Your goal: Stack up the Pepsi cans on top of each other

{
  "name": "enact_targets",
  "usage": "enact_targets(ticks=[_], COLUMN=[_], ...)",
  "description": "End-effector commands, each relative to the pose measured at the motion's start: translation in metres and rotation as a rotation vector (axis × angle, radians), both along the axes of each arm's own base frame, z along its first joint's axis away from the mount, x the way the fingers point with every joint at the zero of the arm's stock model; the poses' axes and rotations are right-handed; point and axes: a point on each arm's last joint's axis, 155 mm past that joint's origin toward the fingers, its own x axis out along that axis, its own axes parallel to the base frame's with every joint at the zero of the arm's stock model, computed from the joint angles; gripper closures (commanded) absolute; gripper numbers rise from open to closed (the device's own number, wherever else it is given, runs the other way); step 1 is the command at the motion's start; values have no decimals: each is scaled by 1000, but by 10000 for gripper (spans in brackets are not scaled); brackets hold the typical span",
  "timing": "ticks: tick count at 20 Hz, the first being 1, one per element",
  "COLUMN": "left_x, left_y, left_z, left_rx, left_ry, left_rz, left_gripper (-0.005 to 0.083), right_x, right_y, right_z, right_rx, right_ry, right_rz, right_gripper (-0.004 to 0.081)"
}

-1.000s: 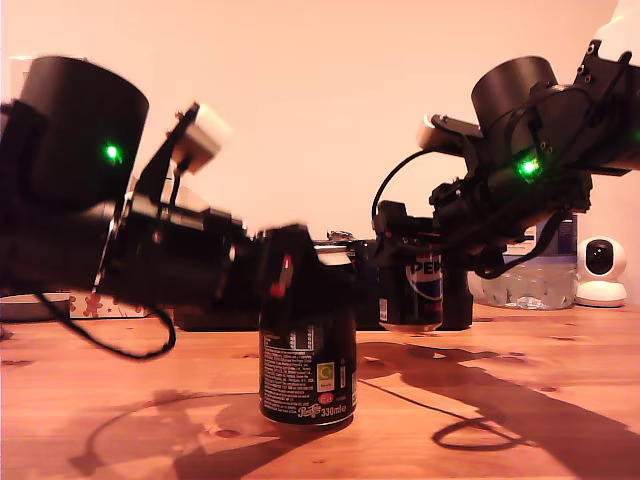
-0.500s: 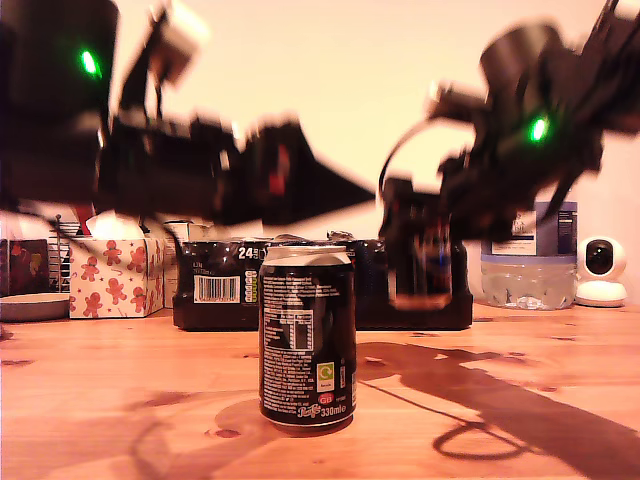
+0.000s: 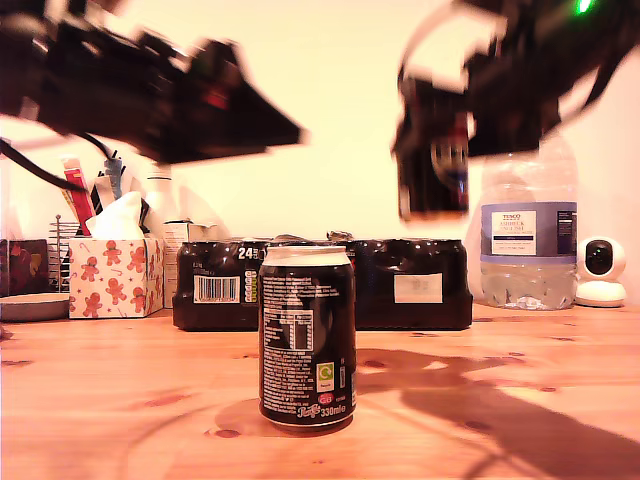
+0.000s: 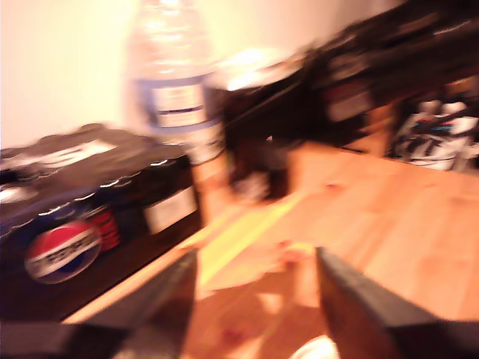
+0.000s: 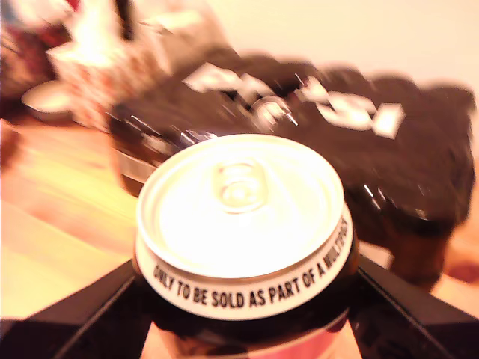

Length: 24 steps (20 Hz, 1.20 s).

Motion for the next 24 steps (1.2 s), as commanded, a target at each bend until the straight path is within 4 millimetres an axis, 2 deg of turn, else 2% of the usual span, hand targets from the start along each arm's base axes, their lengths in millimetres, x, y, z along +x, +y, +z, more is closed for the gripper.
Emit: enact_targets(ticks=[1, 3, 5, 6, 10, 12, 17, 20, 24], left_x=[0, 1, 2, 2, 3, 4, 9, 3, -17], left_y=[9, 18, 26, 29, 33, 36, 47, 50, 59], left_z=[10, 17, 18, 19, 13, 8, -2, -8, -15], left_rx=[-5, -4, 3, 5, 22, 35, 33, 32, 6], left_ry=[-17, -20, -14, -11, 12, 31, 95, 101, 114], left_rz=[26, 57, 89, 93, 107, 114, 149, 134, 122], left_gripper=[664, 692, 788, 797, 797, 797, 797, 797, 797], right_x=[-15, -28, -39, -46, -63, -67, -88, -103, -113], right_y=[4, 6, 9, 11, 19, 22, 46, 64, 76], right_z=[39, 52, 56, 55, 48, 51, 53, 56, 58], right_rx=[54, 87, 120, 122, 157, 158, 86, 51, 50], right_ry=[-80, -80, -52, -30, 51, 44, -1, -42, -54], right_rz=[22, 34, 50, 65, 105, 118, 215, 266, 291], right_gripper=[596, 596, 596, 595, 595, 596, 596, 595, 596])
